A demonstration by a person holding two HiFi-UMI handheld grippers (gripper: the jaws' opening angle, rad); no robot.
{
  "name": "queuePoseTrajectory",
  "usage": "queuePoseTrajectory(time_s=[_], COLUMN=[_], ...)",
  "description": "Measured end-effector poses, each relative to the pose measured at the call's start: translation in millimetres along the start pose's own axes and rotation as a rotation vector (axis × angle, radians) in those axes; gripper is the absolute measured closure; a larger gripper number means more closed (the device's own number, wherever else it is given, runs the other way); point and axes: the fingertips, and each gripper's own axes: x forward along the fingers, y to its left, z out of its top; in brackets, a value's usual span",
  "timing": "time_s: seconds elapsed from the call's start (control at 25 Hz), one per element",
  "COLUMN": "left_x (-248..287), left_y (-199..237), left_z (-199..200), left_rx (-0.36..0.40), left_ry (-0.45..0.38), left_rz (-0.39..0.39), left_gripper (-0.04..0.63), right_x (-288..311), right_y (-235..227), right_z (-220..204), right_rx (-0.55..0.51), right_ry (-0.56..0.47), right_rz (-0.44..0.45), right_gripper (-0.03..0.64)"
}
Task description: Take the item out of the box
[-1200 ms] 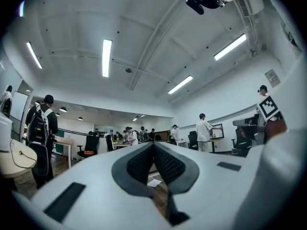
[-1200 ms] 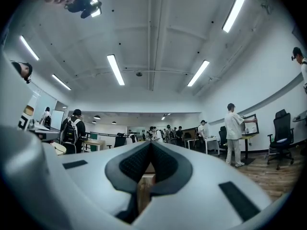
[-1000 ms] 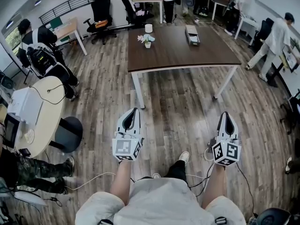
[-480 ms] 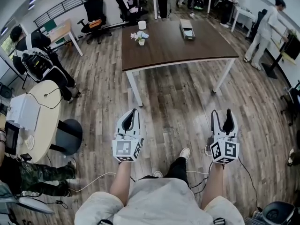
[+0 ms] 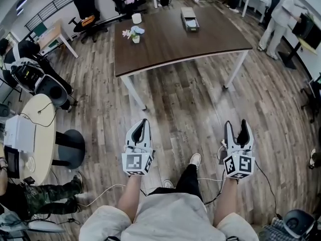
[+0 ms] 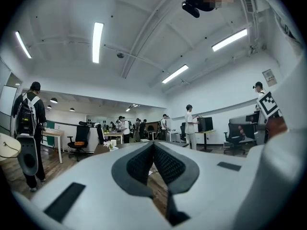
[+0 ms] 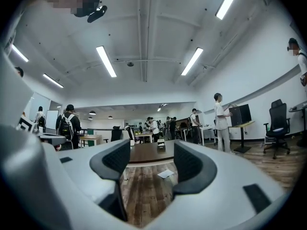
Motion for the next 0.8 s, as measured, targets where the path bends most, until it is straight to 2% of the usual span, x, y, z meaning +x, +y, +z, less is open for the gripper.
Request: queuePoseTrajectory(time_s=[0.36,0.8], left_x=[112.6,249.3], left_y=[-30.3,-100.6], left_z=[-9.6,24.6], left_rx=[-0.003,0.004], left_ry=[0.046,-0.012], left_rz=[-0.009,-0.023], left_gripper=[0.592,0.592], right_x=[73.3,135.9], right_y=[-75.1,-202.3], right_z=[-12.7,17.2], right_rx=[0.02,0.04], right_ry=[0.041,0.003], right_rz=[-0.022,-0.071], right_gripper=[0.334,0.339])
